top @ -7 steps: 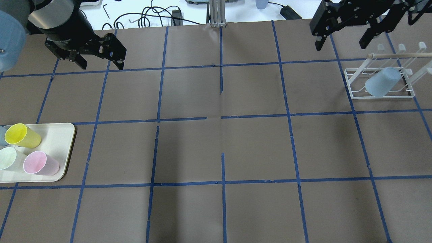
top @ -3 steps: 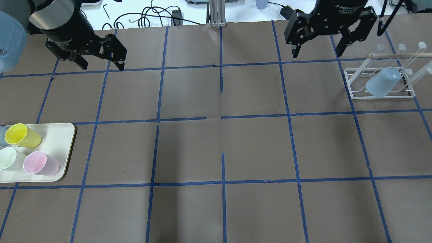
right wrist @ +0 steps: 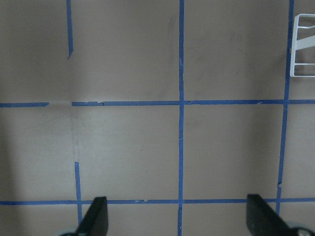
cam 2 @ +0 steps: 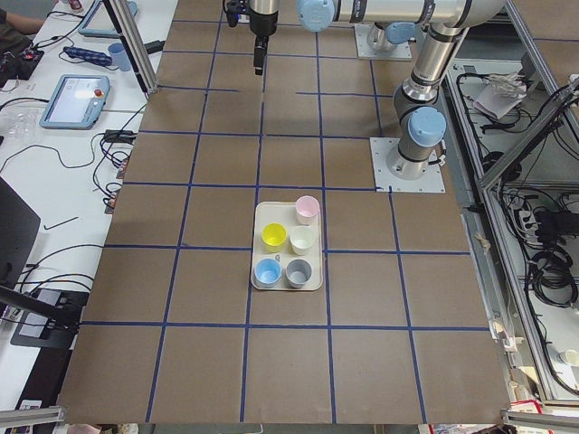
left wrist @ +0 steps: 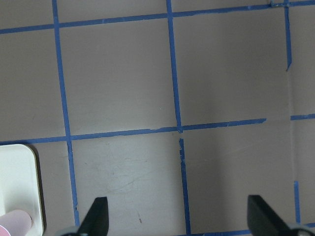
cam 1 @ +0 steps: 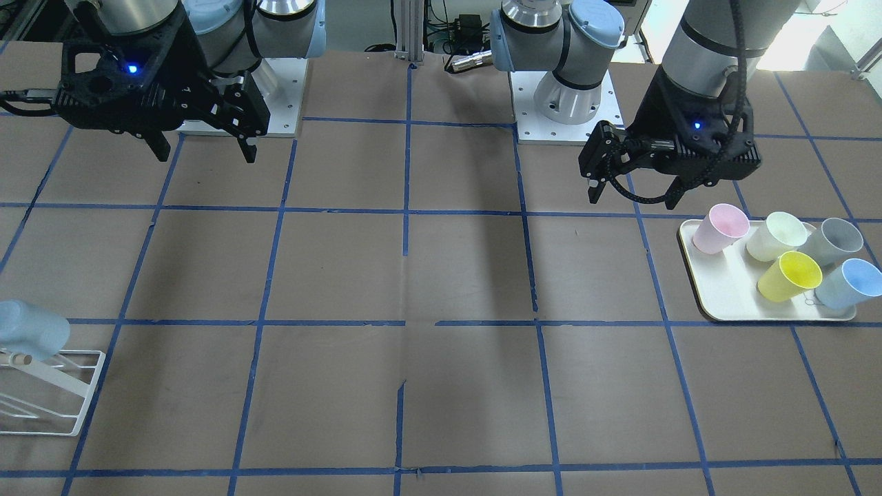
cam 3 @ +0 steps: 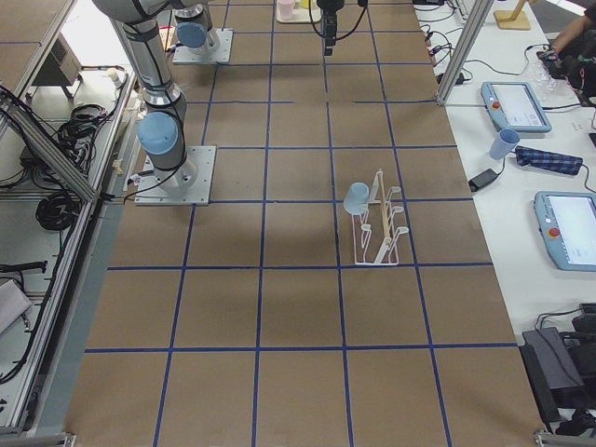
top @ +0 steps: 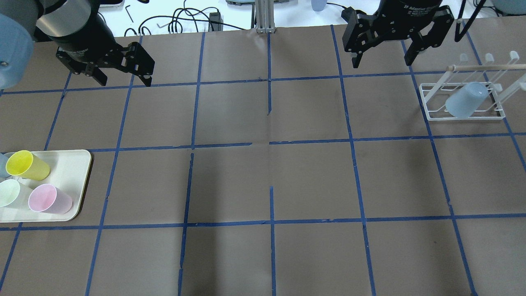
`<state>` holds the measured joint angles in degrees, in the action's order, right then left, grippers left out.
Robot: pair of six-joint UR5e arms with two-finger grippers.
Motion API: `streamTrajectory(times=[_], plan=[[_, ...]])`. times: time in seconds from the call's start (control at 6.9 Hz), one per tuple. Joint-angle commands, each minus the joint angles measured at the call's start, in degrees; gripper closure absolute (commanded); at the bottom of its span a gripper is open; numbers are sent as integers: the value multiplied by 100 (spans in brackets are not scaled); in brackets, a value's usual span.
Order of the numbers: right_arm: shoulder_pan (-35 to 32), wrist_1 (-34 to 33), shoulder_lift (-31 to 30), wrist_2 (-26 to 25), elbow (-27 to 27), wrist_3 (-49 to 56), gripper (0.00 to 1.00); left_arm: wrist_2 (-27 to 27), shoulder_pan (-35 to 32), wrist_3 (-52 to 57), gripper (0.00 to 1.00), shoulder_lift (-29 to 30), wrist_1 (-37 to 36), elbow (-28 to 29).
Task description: Transfer IKEA cup to right arm and place on rack
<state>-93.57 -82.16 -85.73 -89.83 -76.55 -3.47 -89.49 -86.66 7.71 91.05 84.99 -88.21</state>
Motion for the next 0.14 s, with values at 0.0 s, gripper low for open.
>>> streamTrajectory(times=[0.0], plan=[[-4, -133, 3, 0, -9, -4, 0, 2, 0, -6, 0, 0, 0, -4]])
